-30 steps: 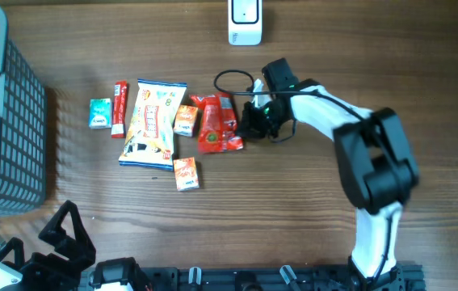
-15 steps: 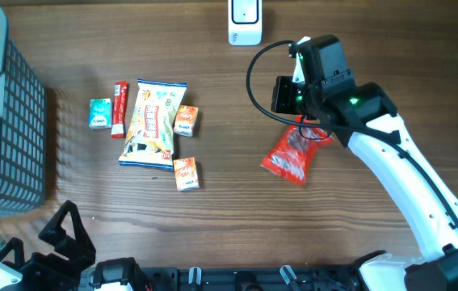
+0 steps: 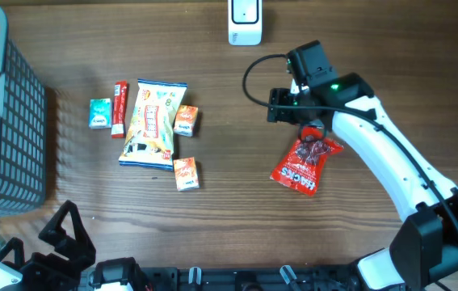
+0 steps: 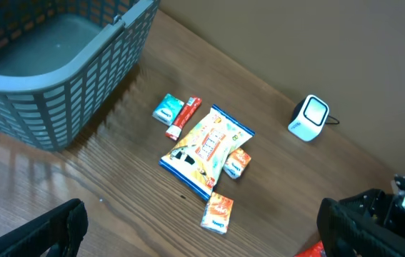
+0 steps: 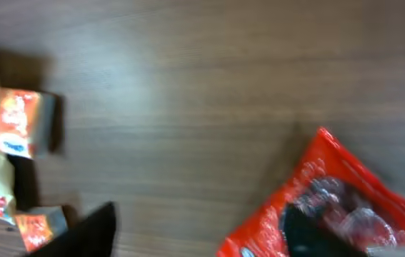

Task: Scan the item barcode
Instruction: 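Lift the red snack bag and carry it right, toward the scanner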

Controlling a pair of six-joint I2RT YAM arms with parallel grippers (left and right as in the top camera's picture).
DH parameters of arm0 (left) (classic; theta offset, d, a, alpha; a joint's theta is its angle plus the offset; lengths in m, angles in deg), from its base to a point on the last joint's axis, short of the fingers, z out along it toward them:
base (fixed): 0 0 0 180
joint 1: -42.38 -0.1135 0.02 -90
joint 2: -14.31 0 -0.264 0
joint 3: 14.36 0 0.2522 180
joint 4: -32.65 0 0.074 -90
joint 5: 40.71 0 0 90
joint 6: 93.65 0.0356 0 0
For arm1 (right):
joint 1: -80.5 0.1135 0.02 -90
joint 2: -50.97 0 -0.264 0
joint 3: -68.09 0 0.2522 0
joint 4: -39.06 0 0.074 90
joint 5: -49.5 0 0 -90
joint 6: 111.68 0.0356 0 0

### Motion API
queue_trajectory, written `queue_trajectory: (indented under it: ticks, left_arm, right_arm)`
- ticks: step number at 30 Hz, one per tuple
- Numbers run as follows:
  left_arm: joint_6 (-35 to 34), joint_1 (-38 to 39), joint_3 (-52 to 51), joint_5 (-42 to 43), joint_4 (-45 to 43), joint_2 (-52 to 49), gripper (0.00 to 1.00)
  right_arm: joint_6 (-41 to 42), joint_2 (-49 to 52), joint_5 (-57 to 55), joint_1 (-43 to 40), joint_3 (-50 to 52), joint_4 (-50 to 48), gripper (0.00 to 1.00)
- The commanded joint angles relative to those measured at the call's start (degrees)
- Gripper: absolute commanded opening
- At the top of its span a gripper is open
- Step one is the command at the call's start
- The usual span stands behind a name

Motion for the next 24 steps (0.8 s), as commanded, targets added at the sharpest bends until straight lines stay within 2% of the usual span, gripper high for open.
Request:
queue_trajectory:
  ticks: [1, 3, 8, 12, 17, 24]
  left_arm:
    - [0.00, -0.22, 0.24, 0.66, -0.15, -0.02, 1.00]
    - [0.00, -0.22, 0.24, 0.66, -0.15, -0.02, 1.00]
    - [0.00, -0.20, 0.24, 0.66, -0.15, -0.02, 1.00]
    - [0.00, -0.20, 0.24, 0.66, -0.15, -0.02, 1.00]
    - [0.00, -0.22, 0.24, 0.66, -0.15, -0.02, 1.00]
    - [0.00, -0.20, 0.24, 0.66, -0.15, -0.02, 1.00]
  right_arm:
    - [3.69, -0.17, -1.66, -2.16, -0.31, 3.93, 0.80]
    - [5.75, -0.17, -4.74, -2.64, -0.28, 6.84, 0.83]
    - [16.35, -0.15, -17.75, -2.67, 0.66, 12.20, 0.82]
    - [20.55, 0.11, -15.98, -2.67, 5.40, 9.79, 0.78]
    - [21.94, 0.39, -13.57, -2.67, 12.22, 2.60, 0.74]
    - [22.01, 1.53, -13.57, -2.67, 16.61, -1.46, 0.70]
